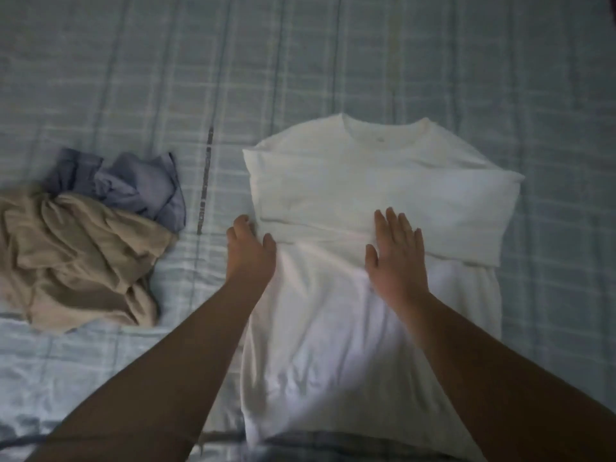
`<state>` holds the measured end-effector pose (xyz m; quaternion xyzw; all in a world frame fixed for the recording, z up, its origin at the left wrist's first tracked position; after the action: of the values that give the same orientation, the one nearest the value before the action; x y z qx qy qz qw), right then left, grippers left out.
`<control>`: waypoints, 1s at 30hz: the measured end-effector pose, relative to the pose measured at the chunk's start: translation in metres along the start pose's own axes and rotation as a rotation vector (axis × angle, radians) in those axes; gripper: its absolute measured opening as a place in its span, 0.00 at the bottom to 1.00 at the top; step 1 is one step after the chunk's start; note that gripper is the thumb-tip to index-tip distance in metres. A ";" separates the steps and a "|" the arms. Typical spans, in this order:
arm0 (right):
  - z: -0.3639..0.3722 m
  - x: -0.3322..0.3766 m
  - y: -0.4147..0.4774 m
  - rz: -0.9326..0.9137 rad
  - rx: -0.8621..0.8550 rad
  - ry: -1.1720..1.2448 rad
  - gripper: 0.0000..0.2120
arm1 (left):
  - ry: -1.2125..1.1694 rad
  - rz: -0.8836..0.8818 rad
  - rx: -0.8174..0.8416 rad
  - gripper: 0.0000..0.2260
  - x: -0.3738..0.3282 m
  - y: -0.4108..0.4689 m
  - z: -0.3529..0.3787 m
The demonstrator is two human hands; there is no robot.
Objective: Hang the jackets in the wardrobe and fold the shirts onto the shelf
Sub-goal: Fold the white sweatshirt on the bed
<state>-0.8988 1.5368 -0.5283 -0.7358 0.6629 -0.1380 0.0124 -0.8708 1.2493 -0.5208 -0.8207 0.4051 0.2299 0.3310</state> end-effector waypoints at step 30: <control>0.047 -0.178 -0.349 1.248 0.030 1.600 0.19 | -0.558 -0.596 0.321 0.08 0.178 -0.278 -0.033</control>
<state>-0.5636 1.7450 -0.5363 0.0505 0.7408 -0.5673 -0.3560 -0.5392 1.2604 -0.5141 -0.7463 0.0764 0.2712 0.6030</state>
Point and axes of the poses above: each hand's wrist, its own y-axis towards the middle knuckle, its own z-axis out of the palm, x = y × z, the point moved 9 cm from there along y, towards the middle knuckle, and after that the axes turned 3 degrees about -y, right-handed, at the moved point
